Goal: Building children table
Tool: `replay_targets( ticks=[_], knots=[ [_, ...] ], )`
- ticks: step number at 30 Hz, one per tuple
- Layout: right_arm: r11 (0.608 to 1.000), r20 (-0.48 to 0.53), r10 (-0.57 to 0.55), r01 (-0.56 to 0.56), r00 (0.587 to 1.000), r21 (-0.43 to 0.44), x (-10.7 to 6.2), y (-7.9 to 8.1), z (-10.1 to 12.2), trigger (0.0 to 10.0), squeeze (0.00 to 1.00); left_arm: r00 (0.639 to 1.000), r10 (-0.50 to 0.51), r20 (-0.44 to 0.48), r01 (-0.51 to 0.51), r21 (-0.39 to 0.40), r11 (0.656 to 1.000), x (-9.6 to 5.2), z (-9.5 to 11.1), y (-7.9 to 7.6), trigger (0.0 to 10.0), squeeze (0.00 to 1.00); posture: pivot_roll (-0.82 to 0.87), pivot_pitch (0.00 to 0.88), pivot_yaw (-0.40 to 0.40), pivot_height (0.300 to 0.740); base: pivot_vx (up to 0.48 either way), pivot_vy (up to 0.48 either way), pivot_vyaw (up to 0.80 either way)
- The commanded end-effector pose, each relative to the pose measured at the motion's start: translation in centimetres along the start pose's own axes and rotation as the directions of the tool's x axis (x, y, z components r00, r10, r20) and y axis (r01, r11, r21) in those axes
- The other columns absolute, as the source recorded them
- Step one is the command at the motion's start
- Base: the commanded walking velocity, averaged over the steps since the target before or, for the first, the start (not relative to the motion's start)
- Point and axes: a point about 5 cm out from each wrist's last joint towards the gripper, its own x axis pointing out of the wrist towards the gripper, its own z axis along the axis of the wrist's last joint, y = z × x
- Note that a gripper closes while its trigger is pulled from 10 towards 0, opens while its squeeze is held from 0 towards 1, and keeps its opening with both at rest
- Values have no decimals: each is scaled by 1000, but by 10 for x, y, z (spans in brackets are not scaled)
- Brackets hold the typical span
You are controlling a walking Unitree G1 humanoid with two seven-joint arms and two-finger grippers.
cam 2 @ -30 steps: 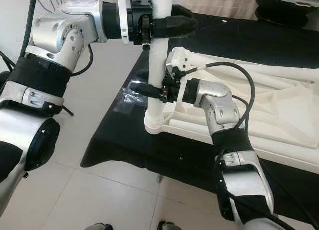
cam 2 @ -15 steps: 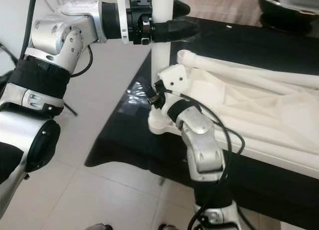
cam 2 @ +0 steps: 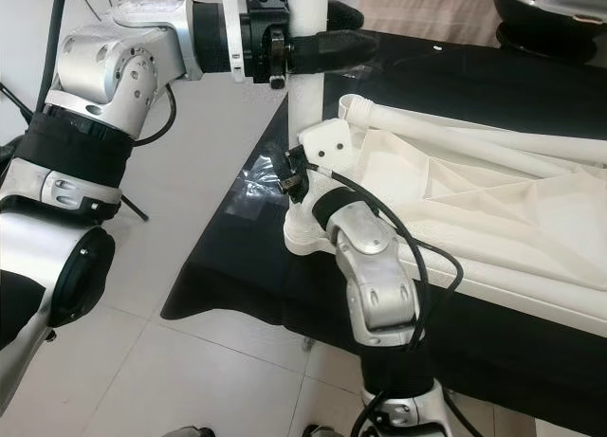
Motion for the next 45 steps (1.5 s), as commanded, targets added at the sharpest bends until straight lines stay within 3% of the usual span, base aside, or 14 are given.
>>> replay_targets(
  ticks=[1, 6, 7, 8, 14, 15, 22, 23, 32, 33, 35, 36, 41, 45],
  knots=[
    [998, -157, 62, -64, 986, -10, -1, 17, -30, 0, 0, 998, 12, -59, -11, 8, 1000, 0, -10, 0, 0, 0, 34, 177, 1, 740, 0, 0, 0],
    [997, -158, 72, -74, 985, -5, -1, 20, -29, 0, 0, 999, 23, -49, -23, 9, 1000, -1, -10, 1, 0, 0, 32, 176, 1, 740, 0, 0, 0],
    [997, -158, 71, -73, 985, -5, 0, 19, -28, 1882, 0, 999, 24, -41, -23, 7, 1000, -1, -9, 1, 0, 0, 32, 176, 1, 740, 0, 0, 0],
    [998, -155, 57, -59, 986, -7, 1, 17, -27, 10000, 0, 999, 21, -35, -21, 4, 1000, 0, -9, 1, 0, 0, 28, 173, 0, 740, 0, 0, 0],
    [995, -116, 102, -101, 988, 17, 4, 13, -20, 10000, 0, 1000, 12, -28, -12, -2, 1000, 1, -9, -1, 0, 0, 27, 171, -1, 740, 0, 0, 0],
    [978, -66, 204, -201, 977, 48, 7, 10, -14, 10000, 1000, 1000, 7, -27, -7, -4, 1000, 2, -9, -2, 0, 0, 29, 172, -4, 740, 0, 0, 0],
    [849, 62, 526, -528, 848, 28, 14, -12, 3, 10000, 969, 1000, -9, -21, 9, -12, 1000, 5, -8, -5, 0, 0, 45, 183, 0, 740, 0, 0, 0],
    [811, 58, 584, -585, 810, 10, 15, -15, 3, 10000, 27, 1000, -11, -21, 11, -14, 1000, 6, -8, -5, 0, 0, 45, 183, 0, 740, 0, 0, 0],
    [636, 91, 769, -772, 632, -13, 39, -33, 19, 10000, 0, 1000, -12, -20, 11, -20, 1000, 6, -5, -8, 0, 0, 80, 214, -4, 740, 0, 0, 0],
    [621, 103, 780, -784, 617, -7, 41, -34, 20, 4902, 0, 1000, -11, -19, 10, -21, 1000, 6, -4, -8, 0, 0, 80, 214, -4, 740, 0, 0, 0],
    [601, 110, 795, -799, 596, -10, 43, -34, 22, 4902, 0, 1000, -10, -19, 9, -22, 1000, 6, -4, -9, 0, 0, 83, 217, -6, 740, 0, 0, 0],
    [572, 114, 816, -820, 567, -11, 45, -33, 23, 0, 0, 1000, -8, -19, 7, -24, 1000, 6, -4, -9, 0, 0, 86, 222, -7, 740, 0, 0, 0],
    [465, 123, 879, -885, 460, -19, 46, -32, 26, 0, 0, 1000, -2, -19, 2, -27, 1000, 6, -4, -9, 0, 0, 89, 228, -10, 740, 0, 0, 0],
    [440, 118, 892, -898, 436, -13, 45, -34, 23, 0, 0, 1000, 0, -19, -1, -25, 1000, 5, -4, -9, 0, 0, 89, 229, -11, 740, 0, 0, 0]
  ],
)
